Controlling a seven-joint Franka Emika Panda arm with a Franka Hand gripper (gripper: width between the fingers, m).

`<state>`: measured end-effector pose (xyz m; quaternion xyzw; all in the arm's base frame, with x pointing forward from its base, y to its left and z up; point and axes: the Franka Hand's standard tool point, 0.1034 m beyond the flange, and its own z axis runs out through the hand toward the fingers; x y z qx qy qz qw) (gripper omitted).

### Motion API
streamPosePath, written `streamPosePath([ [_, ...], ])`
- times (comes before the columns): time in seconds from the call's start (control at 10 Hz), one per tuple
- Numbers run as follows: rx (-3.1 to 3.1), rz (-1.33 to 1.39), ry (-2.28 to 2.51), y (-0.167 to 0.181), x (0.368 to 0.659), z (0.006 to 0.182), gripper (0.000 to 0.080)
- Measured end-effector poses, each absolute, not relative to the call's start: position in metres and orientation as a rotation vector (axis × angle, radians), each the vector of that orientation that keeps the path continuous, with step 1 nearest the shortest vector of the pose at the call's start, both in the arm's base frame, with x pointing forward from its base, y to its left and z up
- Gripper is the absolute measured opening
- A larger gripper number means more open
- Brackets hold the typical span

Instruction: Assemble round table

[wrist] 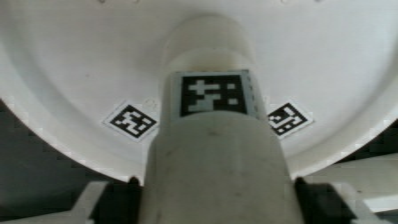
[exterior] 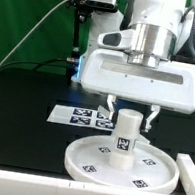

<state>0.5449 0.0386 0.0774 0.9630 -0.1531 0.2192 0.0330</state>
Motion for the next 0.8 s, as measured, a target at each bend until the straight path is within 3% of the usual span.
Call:
streamPosePath([
  [0.1, 2.963, 0.674, -0.47, 0.039, 0.545, 0.077, 0.0406],
  [0.2, 2.964, 0.672, -0.47, 0.038, 0.545, 0.077, 0.0579],
  [0.3, 2.973, 0.625, -0.472, 0.038, 0.543, 0.075, 0.0628],
  [0.5, 3.004, 0.55, -0.492, 0.038, 0.544, 0.084, 0.0646],
  [0.8, 3.068, 0.098, -0.574, 0.028, 0.546, 0.085, 0.0649],
])
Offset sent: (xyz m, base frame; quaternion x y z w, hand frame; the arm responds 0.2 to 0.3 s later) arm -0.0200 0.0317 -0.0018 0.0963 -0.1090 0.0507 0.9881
